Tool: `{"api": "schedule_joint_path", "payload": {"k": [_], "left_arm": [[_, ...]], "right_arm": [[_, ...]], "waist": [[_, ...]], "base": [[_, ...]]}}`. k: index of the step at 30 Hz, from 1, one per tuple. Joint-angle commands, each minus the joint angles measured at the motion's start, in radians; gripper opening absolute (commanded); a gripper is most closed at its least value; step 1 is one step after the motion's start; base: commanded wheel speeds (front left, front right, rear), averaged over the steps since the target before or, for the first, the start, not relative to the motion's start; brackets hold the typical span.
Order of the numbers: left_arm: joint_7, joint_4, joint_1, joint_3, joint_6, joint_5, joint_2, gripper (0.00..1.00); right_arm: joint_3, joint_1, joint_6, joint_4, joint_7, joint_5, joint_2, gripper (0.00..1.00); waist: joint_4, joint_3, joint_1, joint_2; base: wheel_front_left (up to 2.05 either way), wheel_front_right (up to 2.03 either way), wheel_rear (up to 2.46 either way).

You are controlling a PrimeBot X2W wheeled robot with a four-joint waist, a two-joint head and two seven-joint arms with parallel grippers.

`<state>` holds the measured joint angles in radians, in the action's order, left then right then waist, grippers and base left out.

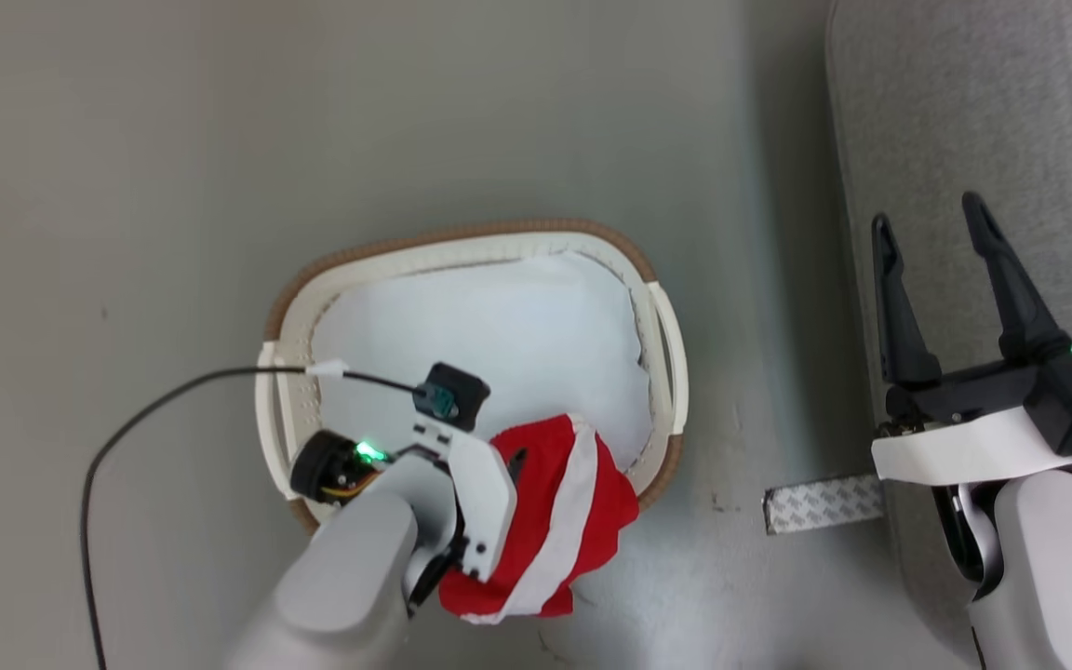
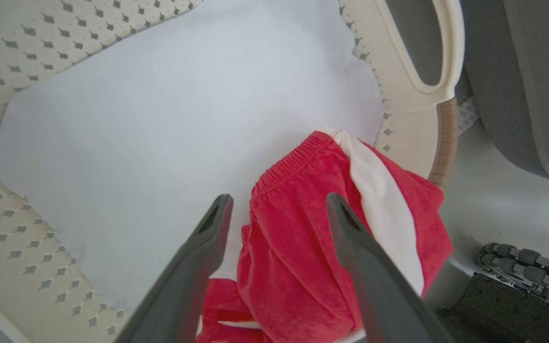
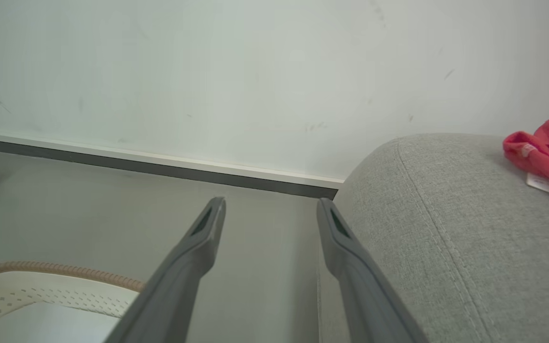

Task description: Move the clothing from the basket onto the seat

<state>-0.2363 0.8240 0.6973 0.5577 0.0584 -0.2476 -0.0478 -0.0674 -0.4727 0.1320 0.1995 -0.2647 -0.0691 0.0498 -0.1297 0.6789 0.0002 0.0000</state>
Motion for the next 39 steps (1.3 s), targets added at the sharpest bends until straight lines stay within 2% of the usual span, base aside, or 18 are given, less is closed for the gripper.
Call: {"api": "schedule_joint_path", "payload": {"k": [1, 9, 20, 39], "left_arm": [[0.005, 0.011, 0.026, 0.007, -0.017, -0.020, -0.006, 1.00], [-0.011, 0.052, 0.085, 0.074, -0.066, -0.143, -0.005, 1.00], [-0.009, 0.106, 0.172, 0.144, -0.092, -0.242, -0.005, 1.00], [-0.058, 0.154, 0.237, 0.226, -0.042, -0.388, -0.005, 1.00]], "right_arm": [[-0.001, -0.019, -0.003, -0.009, 0.001, 0.001, 0.001, 1.00], [0.004, -0.045, -0.003, -0.034, 0.001, 0.010, 0.001, 1.00], [0.009, -0.069, -0.003, -0.058, 0.001, 0.018, 0.001, 1.00], [0.014, -0.080, -0.003, -0.048, 0.001, 0.003, 0.001, 1.00]], "waist": [[-0.002, 0.041, -0.0002, 0.0000], [0.004, 0.124, -0.0002, 0.0000], [0.004, 0.205, -0.0002, 0.0000], [0.004, 0.214, -0.0002, 0.0000]], "base": [[0.00, 0.00, 0.00], [0.00, 0.00, 0.00], [0.00, 0.00, 0.00], [0.00, 0.00, 0.00]]}}
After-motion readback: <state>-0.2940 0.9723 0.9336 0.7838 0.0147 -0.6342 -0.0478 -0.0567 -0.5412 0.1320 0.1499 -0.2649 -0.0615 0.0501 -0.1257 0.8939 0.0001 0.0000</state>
